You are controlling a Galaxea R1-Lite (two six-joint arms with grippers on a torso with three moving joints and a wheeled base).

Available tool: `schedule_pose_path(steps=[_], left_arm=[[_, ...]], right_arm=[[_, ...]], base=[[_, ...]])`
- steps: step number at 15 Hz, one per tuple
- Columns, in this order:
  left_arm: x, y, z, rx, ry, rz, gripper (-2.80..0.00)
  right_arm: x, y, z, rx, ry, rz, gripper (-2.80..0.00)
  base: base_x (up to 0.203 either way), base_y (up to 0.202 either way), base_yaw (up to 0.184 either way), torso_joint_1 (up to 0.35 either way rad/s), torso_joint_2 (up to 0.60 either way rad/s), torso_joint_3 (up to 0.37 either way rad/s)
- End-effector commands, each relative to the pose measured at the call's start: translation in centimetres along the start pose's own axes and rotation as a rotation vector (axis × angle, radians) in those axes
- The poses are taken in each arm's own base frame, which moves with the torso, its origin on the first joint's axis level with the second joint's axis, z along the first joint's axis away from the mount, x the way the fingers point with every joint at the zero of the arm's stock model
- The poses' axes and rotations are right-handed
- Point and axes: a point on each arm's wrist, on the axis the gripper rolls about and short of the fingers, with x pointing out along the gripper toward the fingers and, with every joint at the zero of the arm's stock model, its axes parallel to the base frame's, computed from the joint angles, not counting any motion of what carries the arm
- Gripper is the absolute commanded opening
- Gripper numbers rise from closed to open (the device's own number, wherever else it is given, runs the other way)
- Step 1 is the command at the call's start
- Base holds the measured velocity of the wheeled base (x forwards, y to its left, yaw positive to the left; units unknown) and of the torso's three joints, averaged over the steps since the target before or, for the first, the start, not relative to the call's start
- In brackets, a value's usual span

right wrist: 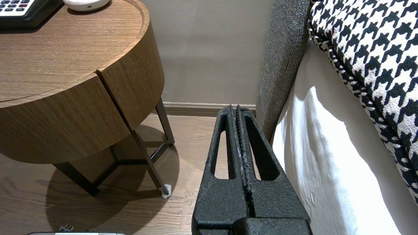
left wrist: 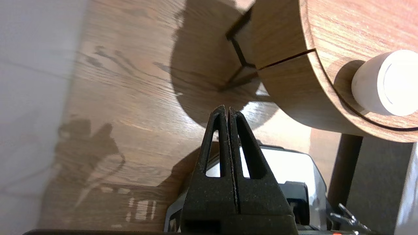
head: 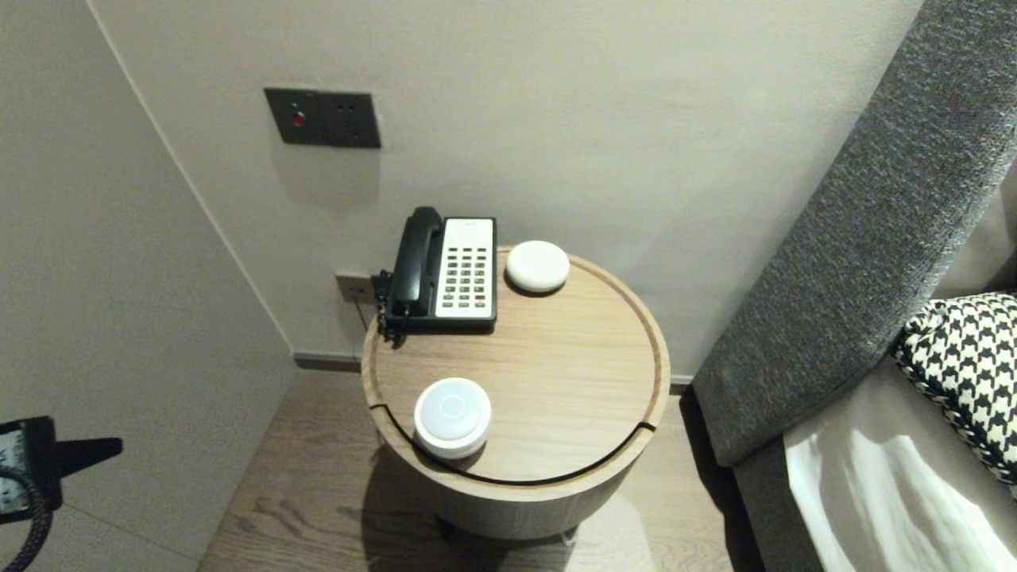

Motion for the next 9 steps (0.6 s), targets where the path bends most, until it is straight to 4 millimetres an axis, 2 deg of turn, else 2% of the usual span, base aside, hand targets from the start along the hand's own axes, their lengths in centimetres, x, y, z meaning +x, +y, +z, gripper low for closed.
schedule_pose_path(steps=[1,3,9], left_arm=[[-3.8,0.7,-1.9,-0.011,-0.109,0.018,-2.8],[-5.3,1.3,-3.8,-0.014,-0.135,0.055,-2.8],[-5.8,2.2,-6.8,-0.019,-0.168,0.112,-2.8]], right_arm=[[0.2,0.0,-1.1,0.0,0.039,-0.001,-2.8],[0.2,0.0,-1.1,0.0,0.04,-0.001,-2.8],[0.2,0.0,-1.1,0.0,0.039,-0.002,-2.8]], base=[[0.0,0.0,0.0,0.0,0.0,0.0],[0.0,0.0,0.0,0.0,0.0,0.0],[0.0,0.0,0.0,0.0,0.0,0.0]])
